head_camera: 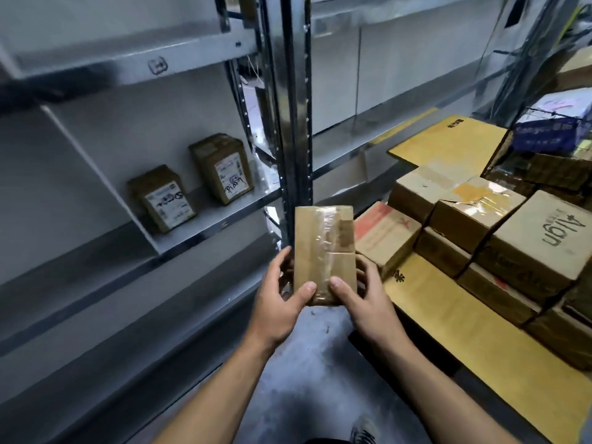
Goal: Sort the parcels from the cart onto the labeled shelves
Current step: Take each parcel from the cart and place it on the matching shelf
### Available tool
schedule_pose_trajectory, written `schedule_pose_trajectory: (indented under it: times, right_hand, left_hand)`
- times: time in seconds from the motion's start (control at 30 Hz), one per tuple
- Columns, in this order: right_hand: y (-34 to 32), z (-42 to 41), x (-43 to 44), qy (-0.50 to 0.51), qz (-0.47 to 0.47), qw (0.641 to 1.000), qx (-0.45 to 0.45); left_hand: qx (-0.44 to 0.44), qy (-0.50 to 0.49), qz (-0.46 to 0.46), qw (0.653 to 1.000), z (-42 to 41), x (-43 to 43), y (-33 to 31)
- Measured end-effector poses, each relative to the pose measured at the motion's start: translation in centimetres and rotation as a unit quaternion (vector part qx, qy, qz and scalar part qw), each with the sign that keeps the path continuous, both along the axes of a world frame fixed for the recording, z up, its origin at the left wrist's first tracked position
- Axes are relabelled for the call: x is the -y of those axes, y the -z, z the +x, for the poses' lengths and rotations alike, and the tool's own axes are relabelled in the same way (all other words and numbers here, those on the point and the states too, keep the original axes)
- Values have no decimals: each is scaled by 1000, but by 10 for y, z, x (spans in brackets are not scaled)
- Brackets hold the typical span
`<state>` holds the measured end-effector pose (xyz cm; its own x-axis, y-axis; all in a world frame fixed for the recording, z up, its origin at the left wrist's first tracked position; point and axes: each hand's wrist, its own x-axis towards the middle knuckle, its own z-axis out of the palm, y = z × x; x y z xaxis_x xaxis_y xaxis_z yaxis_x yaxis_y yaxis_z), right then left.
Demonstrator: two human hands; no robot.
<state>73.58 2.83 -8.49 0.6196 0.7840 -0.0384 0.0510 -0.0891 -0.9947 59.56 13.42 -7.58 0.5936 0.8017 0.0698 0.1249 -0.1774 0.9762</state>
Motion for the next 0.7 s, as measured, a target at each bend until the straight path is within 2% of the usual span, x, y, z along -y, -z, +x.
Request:
schedule_pose_trajectory:
  times: [0.13,0.2,0.3,0.43,0.5,0.6,0.7]
  right_hand:
    - [-3,-34,-20,-23,90,985,-144]
    - [-6,-45,-26,-35,114,971,-209]
    - [-9,-62,-36,-71,124,960,-239]
    - [-6,-81,-47,-122,137,944,-274]
    - [-7,-89,-51,-132,131,951,-247]
    - [-11,-96,-59,-104,126,983,-78]
    - [-20,-97,-67,-105,94,987,71]
  left_hand:
    - [22,-25,18,999,-48,-14,-10]
    - [-8,-53,65,996,-70,-23,-9]
    - [-61,-106,110,986,-97,-30,-3]
    - [-11,-109,26,994,-122,-26,0]
    - [8,-117,15,993,-131,-24,-2]
    - [9,-151,42,988,-142,-26,-8]
    - [-3,-172,75,982,-150,-33,-10]
